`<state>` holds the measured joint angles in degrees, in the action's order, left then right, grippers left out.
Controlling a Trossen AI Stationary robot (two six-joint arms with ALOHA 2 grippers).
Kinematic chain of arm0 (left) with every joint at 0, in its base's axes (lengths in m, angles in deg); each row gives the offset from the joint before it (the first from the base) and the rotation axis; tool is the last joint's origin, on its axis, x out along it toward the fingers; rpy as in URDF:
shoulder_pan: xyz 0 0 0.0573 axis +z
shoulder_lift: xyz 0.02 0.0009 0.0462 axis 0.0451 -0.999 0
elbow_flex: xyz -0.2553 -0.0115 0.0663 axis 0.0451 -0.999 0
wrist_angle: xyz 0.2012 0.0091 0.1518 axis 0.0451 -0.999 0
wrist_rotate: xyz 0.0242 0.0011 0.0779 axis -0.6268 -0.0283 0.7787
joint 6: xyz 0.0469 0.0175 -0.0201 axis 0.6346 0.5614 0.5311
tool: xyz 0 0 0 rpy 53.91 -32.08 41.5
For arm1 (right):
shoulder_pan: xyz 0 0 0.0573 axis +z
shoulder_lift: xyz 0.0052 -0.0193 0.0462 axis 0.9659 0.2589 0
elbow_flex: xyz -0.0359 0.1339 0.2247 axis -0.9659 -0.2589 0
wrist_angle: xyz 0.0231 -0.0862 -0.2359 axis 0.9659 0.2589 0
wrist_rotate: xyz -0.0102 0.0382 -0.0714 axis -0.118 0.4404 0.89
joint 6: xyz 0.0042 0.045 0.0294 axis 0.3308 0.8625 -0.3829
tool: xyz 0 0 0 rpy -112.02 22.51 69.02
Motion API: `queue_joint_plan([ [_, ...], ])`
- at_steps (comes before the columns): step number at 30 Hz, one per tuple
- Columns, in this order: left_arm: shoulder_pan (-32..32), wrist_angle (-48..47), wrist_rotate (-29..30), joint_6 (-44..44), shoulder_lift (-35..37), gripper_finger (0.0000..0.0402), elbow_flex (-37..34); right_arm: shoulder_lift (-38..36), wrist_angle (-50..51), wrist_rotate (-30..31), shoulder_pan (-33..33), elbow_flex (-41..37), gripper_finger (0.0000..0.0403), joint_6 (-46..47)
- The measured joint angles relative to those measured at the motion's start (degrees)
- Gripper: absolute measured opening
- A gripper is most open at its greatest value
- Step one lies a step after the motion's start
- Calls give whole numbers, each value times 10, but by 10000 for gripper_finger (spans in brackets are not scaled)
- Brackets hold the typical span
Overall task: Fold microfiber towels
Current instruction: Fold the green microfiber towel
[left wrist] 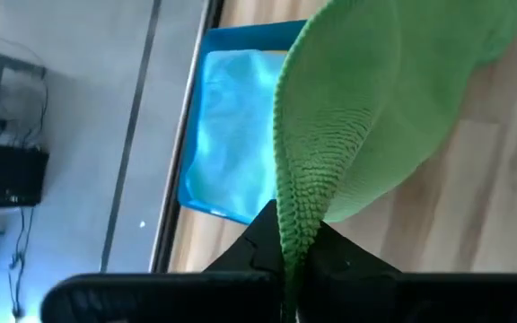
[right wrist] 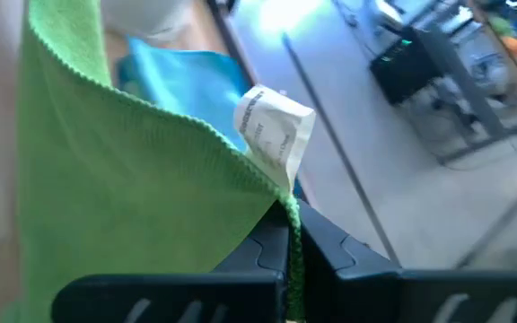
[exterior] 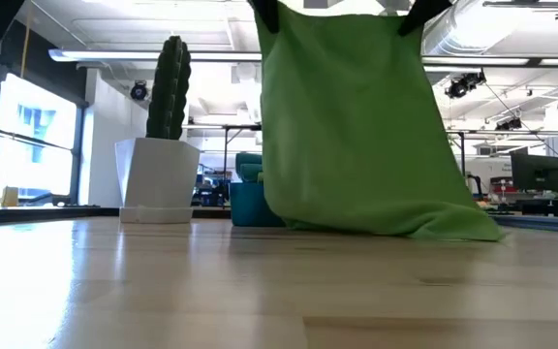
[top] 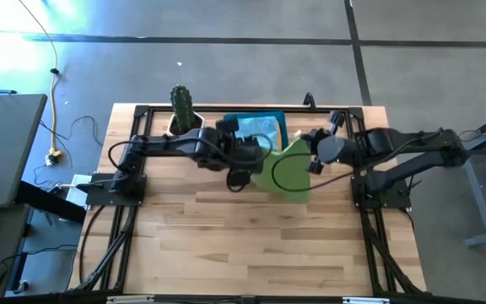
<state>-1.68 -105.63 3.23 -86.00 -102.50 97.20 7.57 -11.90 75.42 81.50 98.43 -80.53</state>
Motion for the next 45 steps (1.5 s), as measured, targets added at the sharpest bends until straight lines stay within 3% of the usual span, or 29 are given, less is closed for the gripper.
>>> queue_joint_plan([
  [6, 33, 0, -1, -6, 4, 0, 0, 0, 0, 7, -46, 24, 0, -19],
  [9, 37, 0, -30, -20, 12, 0, 0, 0, 0, -47, -54, 36, 0, -5],
  [14, 25, 4, -191, -45, 23, 0, 0, 0, 0, -206, -48, 40, 0, 33],
  [18, 3, 1, -308, -58, 22, 0, 0, 0, -3, -289, -30, 40, 0, 73],
  [23, -28, 1, -369, -29, 22, 0, 0, 0, -34, -359, -5, 40, 0, 71],
  [26, -37, 0, -340, -27, 22, 0, 0, 0, -42, -369, 1, 40, 0, 52],
  [30, -33, 0, -246, 9, 22, 0, 0, 0, -38, -309, -5, 40, 0, 15],
  [33, -23, 0, -156, 36, 22, 0, 0, 6, -38, -246, -14, 40, 0, -42],
  [38, 3, 0, 4, 46, 26, 0, -1, 11, -67, -86, -33, 40, 0, -154],
  [45, 33, 2, 195, 46, 52, 0, 0, 9, -190, 65, -60, 40, 0, -307],
])
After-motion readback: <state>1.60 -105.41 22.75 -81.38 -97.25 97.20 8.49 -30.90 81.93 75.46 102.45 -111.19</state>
